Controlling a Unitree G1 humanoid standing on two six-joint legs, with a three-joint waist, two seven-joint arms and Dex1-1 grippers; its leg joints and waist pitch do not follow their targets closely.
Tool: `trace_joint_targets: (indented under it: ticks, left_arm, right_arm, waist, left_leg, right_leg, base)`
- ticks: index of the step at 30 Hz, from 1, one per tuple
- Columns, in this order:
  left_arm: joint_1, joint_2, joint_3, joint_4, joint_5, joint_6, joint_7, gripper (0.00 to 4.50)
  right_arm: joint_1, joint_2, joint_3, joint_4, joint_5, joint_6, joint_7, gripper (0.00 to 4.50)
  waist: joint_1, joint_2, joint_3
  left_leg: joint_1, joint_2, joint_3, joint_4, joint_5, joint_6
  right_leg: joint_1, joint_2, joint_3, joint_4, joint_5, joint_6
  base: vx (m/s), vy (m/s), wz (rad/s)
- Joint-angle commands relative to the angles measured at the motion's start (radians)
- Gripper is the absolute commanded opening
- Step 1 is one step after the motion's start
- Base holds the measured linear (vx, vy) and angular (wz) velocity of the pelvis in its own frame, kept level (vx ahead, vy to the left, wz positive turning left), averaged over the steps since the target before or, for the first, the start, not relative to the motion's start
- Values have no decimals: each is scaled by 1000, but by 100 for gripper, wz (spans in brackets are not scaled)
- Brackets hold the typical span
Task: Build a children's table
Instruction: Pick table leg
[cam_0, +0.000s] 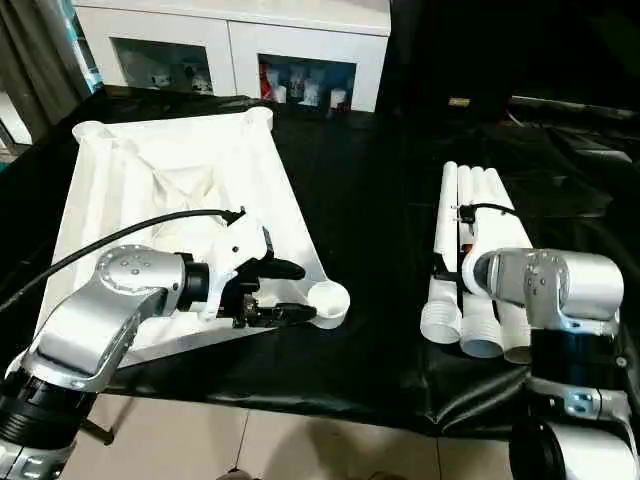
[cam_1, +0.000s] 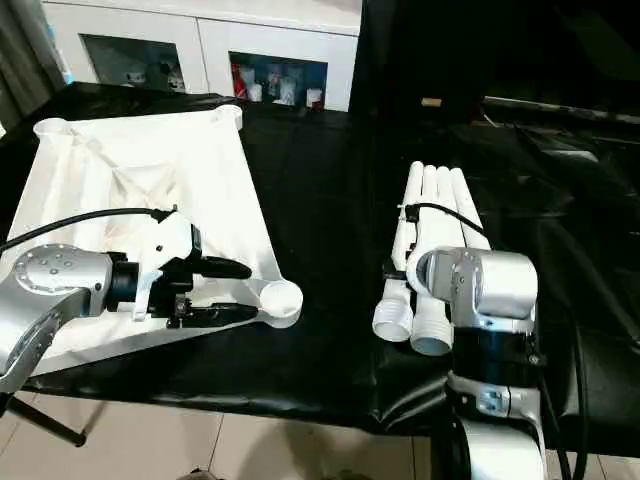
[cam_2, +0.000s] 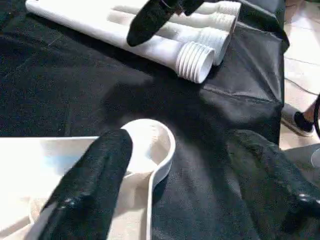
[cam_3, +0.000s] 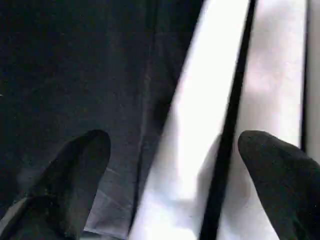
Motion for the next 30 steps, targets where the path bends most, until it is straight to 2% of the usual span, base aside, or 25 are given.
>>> trace_joint_targets:
  ticks: [1, 4, 6, 8, 13, 18, 20, 24, 25, 28, 30]
  left_arm:
    - [-11, 8, -13, -6, 11, -4, -1, 390]
    - [-6, 13, -13, -10, 12, -6, -1, 416]
    - [-1, 16, -13, -18, 11, -5, -2, 431]
    - [0, 18, -14, -23, 10, -4, -2, 446]
    - [3, 19, -22, -24, 14, -9, -1, 446]
    - [0, 19, -29, -26, 16, -10, -4, 446]
    - [-2, 19, -34, -25, 18, -16, -10, 450]
    - [-4, 18, -39, -21, 18, -22, -12, 450]
    - [-5, 18, -40, -21, 18, -23, -11, 450]
    - [-9, 15, -44, -19, 20, -21, -6, 450]
    - [-12, 14, -44, -17, 21, -19, -3, 450]
  right_arm:
    - [-13, 2, -7, 18, 6, 8, 1, 450]
    - [-20, 6, -10, 40, 15, 3, 6, 450]
    - [-30, 5, -9, 63, 21, -3, 15, 450]
    - [-35, 1, -1, 77, 21, -6, 20, 450]
    - [-38, -4, 7, 119, 19, -13, 25, 450]
    - [-40, 7, -13, 182, 22, -19, 20, 450]
    - [-43, 9, -25, 226, 22, -32, 19, 422]
    - [-50, 11, -43, 269, 23, -51, 15, 403]
    - [-53, 8, -46, 280, 23, -56, 14, 381]
    - [-63, 4, -55, 303, 22, -70, 8, 371]
    - [-68, 2, -60, 313, 22, -74, 5, 343]
  waist:
    - [1, -1, -66]
    - [3, 0, -67]
    - [2, -7, -67]
    - [4, -6, -67]
    - [4, -7, -68]
    - [4, -9, -68]
    - [4, -10, -68]
    - [5, -11, -69]
    - [5, -11, -69]
    - [4, -10, -69]
    - [4, -12, -69]
  left_leg:
    - [10, 72, -20, -78, -4, -33]
    - [11, 73, -20, -78, 6, -30]
    - [10, 72, -20, -78, 13, -24]
    - [10, 73, -20, -77, 11, -25]
    - [11, 73, -20, -78, 13, -30]
    - [11, 73, -20, -78, 7, -34]
    - [10, 73, -20, -77, 5, -34]
    - [11, 73, -19, -77, 8, -33]
    - [11, 73, -19, -77, 6, -33]
    - [12, 73, -19, -77, 0, -37]
    - [12, 74, -20, -78, -14, -42]
  right_leg:
    - [49, -85, 59, -57, -20, -231]
    - [49, -86, 59, -55, -19, -228]
    - [49, -86, 58, -55, -17, -229]
    - [49, -87, 58, -55, -26, -227]
    - [48, -87, 57, -54, -21, -226]
    - [49, -87, 57, -55, -21, -232]
    - [49, -88, 57, -55, -22, -232]
    - [49, -87, 57, -55, -18, -233]
    - [48, -87, 57, -55, -20, -233]
    - [48, -87, 56, -55, -23, -234]
    - [48, -87, 56, -56, -40, -230]
  base:
    - [0, 0, 0]
    - [0, 0, 0]
    - [0, 0, 0]
    - [0, 0, 0]
    - [0, 0, 0]
    - [0, 0, 0]
    - [0, 0, 0]
    - [0, 0, 0]
    - [0, 0, 0]
    - [0, 0, 0]
    - [0, 0, 0]
